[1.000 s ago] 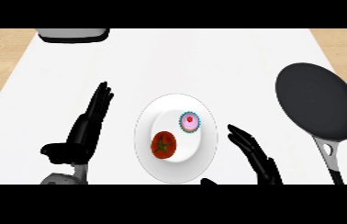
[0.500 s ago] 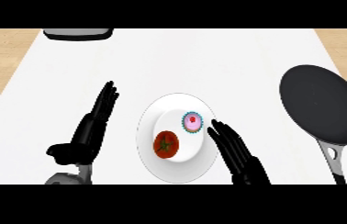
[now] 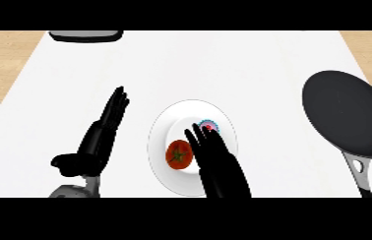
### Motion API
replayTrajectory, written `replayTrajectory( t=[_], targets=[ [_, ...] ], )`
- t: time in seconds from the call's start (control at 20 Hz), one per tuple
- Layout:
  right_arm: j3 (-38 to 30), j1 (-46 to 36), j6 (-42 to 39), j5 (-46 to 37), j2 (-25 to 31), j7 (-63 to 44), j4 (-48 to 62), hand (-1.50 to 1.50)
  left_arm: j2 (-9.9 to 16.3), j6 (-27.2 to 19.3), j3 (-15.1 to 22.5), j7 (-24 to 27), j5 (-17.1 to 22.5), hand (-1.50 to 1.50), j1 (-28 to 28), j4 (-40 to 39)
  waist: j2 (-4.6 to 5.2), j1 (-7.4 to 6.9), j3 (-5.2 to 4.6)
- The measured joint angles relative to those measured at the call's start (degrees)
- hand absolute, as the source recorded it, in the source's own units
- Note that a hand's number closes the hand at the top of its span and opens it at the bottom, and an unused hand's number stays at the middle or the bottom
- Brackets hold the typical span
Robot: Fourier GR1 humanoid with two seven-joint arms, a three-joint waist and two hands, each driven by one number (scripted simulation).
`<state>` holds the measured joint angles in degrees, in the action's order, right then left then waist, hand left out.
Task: Pick the tomato from the plate and place it in the pan
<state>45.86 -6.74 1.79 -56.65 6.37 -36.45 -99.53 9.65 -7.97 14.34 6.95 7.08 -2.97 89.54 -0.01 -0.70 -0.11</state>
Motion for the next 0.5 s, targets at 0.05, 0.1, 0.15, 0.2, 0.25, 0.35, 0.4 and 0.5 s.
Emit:
replayTrajectory(
  t=[0.05,0.1,0.15,0.2,0.25,0.35,0.4,0.5],
  targets=[
    [0.4,-1.0,-0.9,-1.1,-1.3,-1.2,2.3,-1.5,0.2,0.5,-0.1,0.7,0.2,0.0,0.8,0.0,0.01,-0.03,0.01],
    [0.9,-1.5,-1.8,-2.1,-2.3,-2.4,3.8,-1.5,0.0,0.4,-0.2,0.4,0.1,0.0,0.6,0.2,0.01,0.06,0.03],
    [1.3,-2.6,-3.2,-2.4,-3.2,-4.0,4.6,-1.5,0.1,0.3,-0.5,-0.9,0.2,0.0,-0.2,0.8,0.01,0.12,0.04],
    [2.0,-3.6,-3.9,-2.2,-3.8,-5.6,5.9,-1.5,-0.4,0.3,-0.5,-1.2,0.1,0.0,-0.8,0.4,0.01,0.18,0.06],
    [2.3,-4.9,-4.1,-1.9,-4.4,-6.7,7.4,-1.5,-0.4,0.7,-1.1,-0.7,0.2,0.0,-1.2,-0.2,0.03,0.22,0.07],
    [2.5,-6.8,-4.2,-1.0,-5.1,-8.2,9.6,-1.5,-0.4,1.3,-1.4,-0.1,-0.3,0.0,-0.1,0.0,0.02,0.26,0.08],
    [2.2,-6.8,-4.3,-1.0,-5.4,-8.0,10.1,-1.5,-0.7,1.6,-1.7,0.3,-0.5,0.0,0.0,-0.5,0.02,0.33,0.09],
    [2.9,-8.7,-3.0,0.4,-5.8,-9.4,12.4,-1.5,-1.5,1.7,-1.7,1.3,-1.2,0.0,0.7,-1.2,0.03,0.33,0.1]
  ],
)
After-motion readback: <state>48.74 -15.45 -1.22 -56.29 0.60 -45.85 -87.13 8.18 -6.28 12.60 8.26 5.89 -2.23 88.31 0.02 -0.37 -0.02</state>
